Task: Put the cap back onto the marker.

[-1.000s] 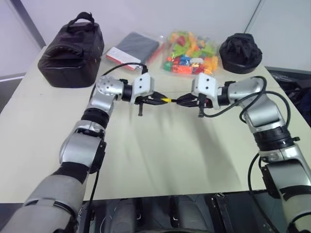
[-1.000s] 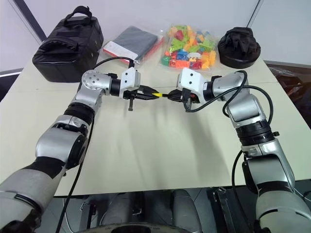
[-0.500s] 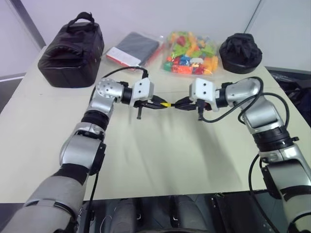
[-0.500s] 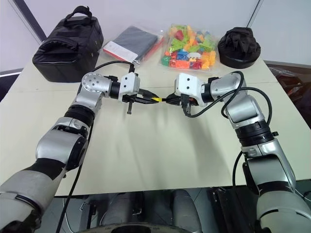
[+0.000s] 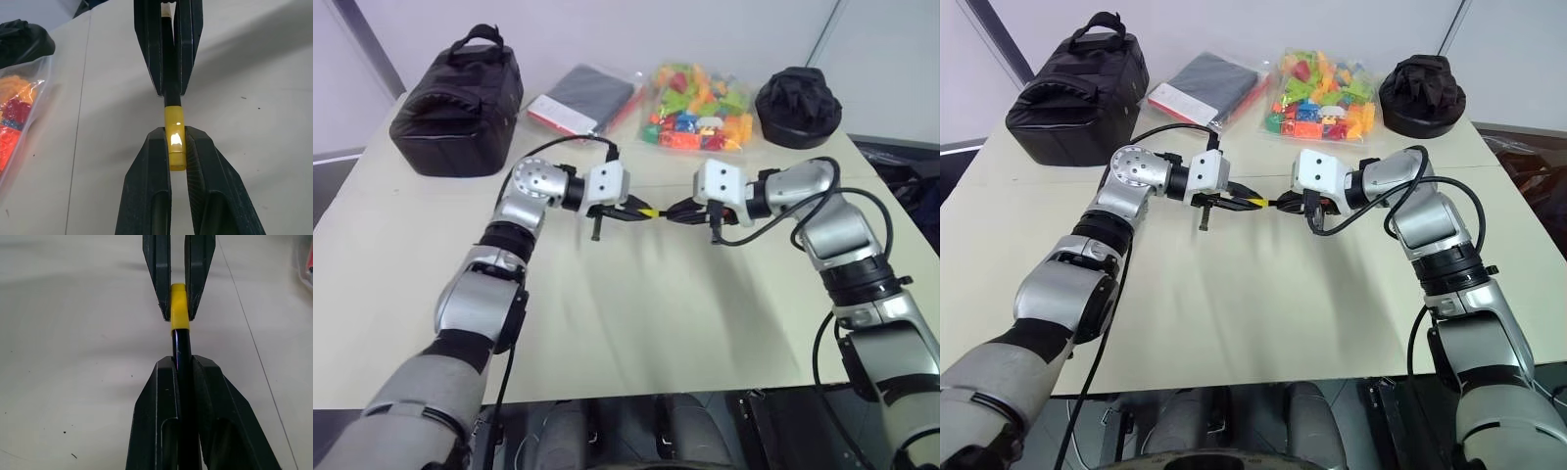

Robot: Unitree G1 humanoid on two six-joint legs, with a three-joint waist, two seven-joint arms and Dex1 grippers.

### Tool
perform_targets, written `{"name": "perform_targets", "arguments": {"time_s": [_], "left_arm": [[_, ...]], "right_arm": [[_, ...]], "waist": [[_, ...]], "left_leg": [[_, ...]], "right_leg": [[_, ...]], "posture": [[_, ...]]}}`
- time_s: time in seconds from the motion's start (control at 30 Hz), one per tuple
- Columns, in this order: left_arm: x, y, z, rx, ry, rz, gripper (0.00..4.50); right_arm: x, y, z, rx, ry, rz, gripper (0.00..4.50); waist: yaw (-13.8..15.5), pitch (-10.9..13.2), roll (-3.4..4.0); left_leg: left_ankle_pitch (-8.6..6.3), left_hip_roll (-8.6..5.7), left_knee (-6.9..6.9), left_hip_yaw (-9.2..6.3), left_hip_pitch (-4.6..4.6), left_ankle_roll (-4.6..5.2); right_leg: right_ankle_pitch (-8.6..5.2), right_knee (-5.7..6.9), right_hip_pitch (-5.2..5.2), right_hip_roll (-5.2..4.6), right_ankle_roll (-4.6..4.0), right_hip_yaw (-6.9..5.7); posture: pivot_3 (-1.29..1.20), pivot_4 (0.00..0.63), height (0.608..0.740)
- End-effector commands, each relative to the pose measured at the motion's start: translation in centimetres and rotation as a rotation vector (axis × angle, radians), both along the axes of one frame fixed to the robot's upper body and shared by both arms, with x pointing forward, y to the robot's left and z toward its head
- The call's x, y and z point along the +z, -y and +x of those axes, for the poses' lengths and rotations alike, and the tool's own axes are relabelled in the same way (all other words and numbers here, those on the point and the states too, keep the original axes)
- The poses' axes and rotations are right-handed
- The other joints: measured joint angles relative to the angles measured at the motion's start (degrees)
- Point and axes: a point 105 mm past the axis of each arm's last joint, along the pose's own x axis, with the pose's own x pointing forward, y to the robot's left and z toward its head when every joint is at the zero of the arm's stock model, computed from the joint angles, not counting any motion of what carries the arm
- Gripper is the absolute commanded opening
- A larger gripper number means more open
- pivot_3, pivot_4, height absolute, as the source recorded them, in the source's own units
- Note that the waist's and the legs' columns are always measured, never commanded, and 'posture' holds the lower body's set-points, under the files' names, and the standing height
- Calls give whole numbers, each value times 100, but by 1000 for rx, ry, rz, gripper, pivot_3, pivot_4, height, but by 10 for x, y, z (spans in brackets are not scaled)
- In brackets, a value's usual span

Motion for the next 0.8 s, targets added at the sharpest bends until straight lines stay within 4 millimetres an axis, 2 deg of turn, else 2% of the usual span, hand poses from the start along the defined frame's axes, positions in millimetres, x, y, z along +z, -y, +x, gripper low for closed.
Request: {"name": "perform_targets", "arguments": {"time_s": [0.03,0.47,0.57,0.77,0.8], "left_arm": [[-5,12,-6,-66,39,81,64],[-2,10,-7,-61,9,39,64],[-2,9,-7,-61,12,38,1281],[6,7,0,-14,65,13,4276],[11,6,3,7,85,-2,4398]], "right_arm": [[20,12,9,-81,86,50,0],[19,14,9,-88,85,59,0],[19,12,6,-76,64,82,0],[9,25,3,-94,27,61,0],[6,28,2,-101,19,52,0]], "waist": [[2,0,0],[3,0,0],[7,0,0],[5,0,0],[1,0,0]], "left_leg": [[0,0,0,1,0,0],[0,0,0,1,0,0],[0,0,0,0,0,0],[0,0,0,0,0,0],[0,0,0,0,0,0]], "right_leg": [[0,0,0,0,0,0],[0,0,0,0,0,0],[0,0,0,0,0,0],[0,0,0,0,0,0],[0,0,0,0,0,0]], "posture": [[0,150,740],[0,150,740],[0,150,740],[0,150,740],[0,150,740]]}}
